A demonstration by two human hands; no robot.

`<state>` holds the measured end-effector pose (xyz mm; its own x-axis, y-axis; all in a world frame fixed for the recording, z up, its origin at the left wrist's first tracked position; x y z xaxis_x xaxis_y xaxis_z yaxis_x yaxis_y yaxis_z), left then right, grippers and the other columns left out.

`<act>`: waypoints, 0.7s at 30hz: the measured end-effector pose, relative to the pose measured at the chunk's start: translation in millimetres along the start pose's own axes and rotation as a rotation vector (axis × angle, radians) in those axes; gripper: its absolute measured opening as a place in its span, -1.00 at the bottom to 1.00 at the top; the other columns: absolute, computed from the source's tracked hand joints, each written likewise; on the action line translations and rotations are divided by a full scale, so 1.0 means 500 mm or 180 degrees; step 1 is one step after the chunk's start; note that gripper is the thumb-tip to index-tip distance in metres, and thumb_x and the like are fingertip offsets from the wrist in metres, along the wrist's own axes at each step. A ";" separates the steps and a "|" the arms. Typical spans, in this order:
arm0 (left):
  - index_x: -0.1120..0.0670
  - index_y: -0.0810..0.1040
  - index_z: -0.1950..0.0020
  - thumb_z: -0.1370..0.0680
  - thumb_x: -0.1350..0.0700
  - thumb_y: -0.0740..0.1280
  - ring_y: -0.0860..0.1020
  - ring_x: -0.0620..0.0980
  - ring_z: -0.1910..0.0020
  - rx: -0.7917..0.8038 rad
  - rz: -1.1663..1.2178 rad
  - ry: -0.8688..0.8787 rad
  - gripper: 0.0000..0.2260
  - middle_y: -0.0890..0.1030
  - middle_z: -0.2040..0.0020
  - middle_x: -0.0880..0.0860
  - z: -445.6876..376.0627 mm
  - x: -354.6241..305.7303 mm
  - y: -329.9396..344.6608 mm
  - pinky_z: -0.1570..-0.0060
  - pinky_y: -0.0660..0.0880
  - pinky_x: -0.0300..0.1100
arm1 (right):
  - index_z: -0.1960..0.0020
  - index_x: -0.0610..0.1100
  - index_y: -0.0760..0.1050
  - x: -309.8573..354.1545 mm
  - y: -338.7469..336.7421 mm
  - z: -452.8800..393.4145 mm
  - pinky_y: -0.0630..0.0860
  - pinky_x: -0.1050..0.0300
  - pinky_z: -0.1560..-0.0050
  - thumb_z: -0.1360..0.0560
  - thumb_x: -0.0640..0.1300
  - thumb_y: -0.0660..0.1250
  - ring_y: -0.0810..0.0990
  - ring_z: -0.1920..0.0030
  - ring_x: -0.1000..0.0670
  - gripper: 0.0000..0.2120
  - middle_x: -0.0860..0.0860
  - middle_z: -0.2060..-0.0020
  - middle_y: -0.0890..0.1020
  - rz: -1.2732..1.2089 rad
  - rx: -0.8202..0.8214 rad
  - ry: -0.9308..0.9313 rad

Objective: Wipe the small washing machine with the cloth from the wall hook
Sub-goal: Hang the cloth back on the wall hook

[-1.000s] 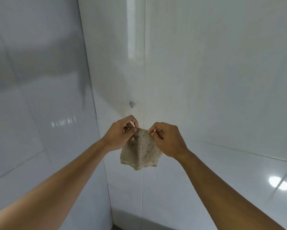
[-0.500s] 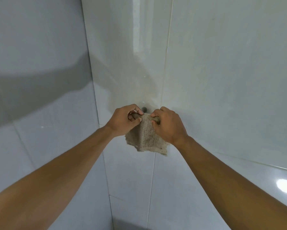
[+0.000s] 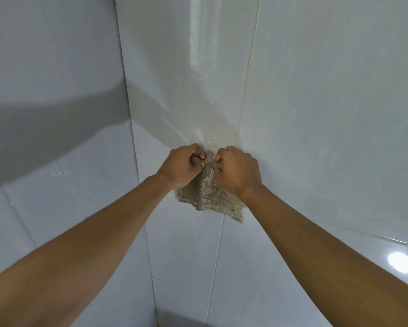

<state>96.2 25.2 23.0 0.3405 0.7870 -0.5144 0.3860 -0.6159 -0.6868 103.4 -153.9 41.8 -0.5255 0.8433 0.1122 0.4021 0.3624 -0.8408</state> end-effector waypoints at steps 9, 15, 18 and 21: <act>0.01 0.61 -0.01 -0.60 0.06 0.41 0.52 -0.08 0.05 -0.0610 -0.0201 -0.0601 -0.96 0.44 -0.12 -0.07 0.027 -0.022 0.050 0.05 0.48 -0.15 | 0.04 -0.09 0.62 0.046 0.042 0.029 0.59 -0.03 0.16 -0.61 -0.08 0.25 0.61 0.16 -0.12 -0.81 -0.02 0.02 0.58 -0.0463 -0.0363 0.0831; 0.03 0.56 0.01 -0.63 0.20 0.33 0.66 -0.01 0.11 -0.0753 0.0396 -0.0777 -0.92 0.68 0.10 -0.03 0.047 -0.035 0.068 0.07 0.63 -0.03 | -0.02 -0.11 0.62 0.048 0.062 0.054 0.56 0.02 0.16 -0.63 -0.11 0.22 0.61 0.12 -0.09 -0.81 -0.02 0.00 0.59 -0.0516 -0.0290 0.0964; 0.03 0.55 -0.04 -0.59 0.24 0.33 0.65 -0.05 0.12 -0.0794 0.0405 -0.0842 -0.89 0.68 0.08 -0.05 0.059 -0.039 0.074 0.05 0.63 -0.07 | -0.05 -0.07 0.60 0.033 0.065 0.068 0.58 0.00 0.11 -0.59 -0.18 0.20 0.64 0.07 -0.12 -0.80 -0.01 0.05 0.66 -0.0673 -0.0185 0.0976; 0.01 0.56 -0.06 -0.56 0.18 0.39 0.66 -0.05 0.16 -0.0759 0.0499 -0.1034 -0.88 0.66 0.15 -0.06 0.082 -0.028 0.080 0.10 0.64 -0.06 | -0.13 -0.04 0.60 0.012 0.063 0.097 0.62 -0.03 0.03 -0.58 -0.13 0.24 0.67 0.00 -0.09 -0.80 0.02 -0.02 0.70 -0.0870 -0.0182 0.1002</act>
<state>71.7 -9.1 -18.2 0.1379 0.6300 -0.7642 0.5515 -0.6898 -0.4691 76.7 -156.6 -9.6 -0.3675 0.7899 0.4910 0.3253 0.6037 -0.7278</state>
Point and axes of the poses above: each hand's wrist, its own z-axis away from the middle knuckle, its own y-axis out of the palm, x = y × z, the point moved 1 cm from there along -z, towards the middle knuckle
